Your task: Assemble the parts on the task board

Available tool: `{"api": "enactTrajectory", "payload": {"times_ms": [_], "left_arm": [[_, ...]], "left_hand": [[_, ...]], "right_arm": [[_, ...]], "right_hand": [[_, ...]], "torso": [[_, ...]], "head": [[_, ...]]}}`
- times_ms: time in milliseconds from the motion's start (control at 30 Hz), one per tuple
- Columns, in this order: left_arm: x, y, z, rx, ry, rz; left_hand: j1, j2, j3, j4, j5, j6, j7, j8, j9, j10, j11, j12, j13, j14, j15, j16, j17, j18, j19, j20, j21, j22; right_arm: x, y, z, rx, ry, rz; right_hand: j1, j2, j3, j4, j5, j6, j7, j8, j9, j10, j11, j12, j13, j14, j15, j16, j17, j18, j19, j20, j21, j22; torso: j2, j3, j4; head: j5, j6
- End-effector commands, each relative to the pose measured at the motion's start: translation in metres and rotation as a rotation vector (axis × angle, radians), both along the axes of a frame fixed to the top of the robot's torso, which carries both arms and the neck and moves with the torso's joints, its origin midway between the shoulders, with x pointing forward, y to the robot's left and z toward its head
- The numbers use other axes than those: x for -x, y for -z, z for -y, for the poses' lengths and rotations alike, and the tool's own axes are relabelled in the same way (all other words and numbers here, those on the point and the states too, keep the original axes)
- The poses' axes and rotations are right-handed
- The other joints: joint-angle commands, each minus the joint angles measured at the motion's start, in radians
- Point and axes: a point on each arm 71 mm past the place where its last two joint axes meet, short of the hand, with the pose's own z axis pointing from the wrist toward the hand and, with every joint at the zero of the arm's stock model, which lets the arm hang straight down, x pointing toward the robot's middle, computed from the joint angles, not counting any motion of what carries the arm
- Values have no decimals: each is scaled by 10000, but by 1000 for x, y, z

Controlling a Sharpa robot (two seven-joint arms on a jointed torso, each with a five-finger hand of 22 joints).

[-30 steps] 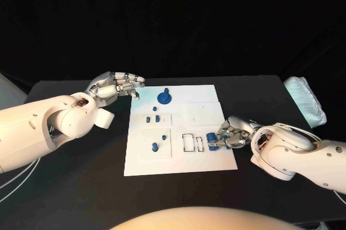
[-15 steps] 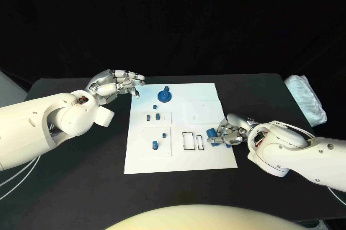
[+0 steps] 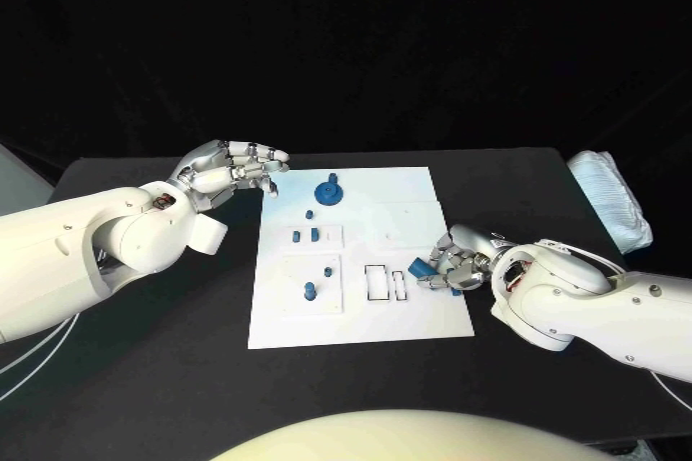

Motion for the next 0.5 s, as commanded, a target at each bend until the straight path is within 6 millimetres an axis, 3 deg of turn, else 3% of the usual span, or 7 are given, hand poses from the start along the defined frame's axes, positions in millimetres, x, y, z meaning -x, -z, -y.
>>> {"api": "enactTrajectory", "payload": {"times_ms": [33, 500], "left_arm": [[1, -1, 2, 58, 179, 21], [0, 0, 1, 38, 164, 2]], "left_hand": [[-19, 65, -70, 4, -3, -66, -12, 17, 14, -79, 23, 42, -12, -55, 30, 25, 12, 143, 53, 0, -62, -10], [-7, 81, -82, 27, -3, -56, -10, 29, 22, -90, 25, 55, -12, -59, 32, 28, 16, 142, 83, -1, -99, -41]], "right_arm": [[3, 5, 4, -287, 542, -306], [7, -20, -12, -2194, 961, -623]], "right_hand": [[379, 333, 222, -108, 44, 241, -149, 51, 25, 654, -84, 57, 2056, 882, -81, 40, 1844, -174, 903, -52, 80, 2466], [-78, 317, 713, -101, 338, 349, -216, 139, 7, 649, -148, 8, 2041, 884, -139, 39, 1856, -186, 917, -107, 145, 2481]], "torso": [[-2, 2, 3], [-4, 6, 4]], "head": [[-4, 24], [-27, 46]]}}
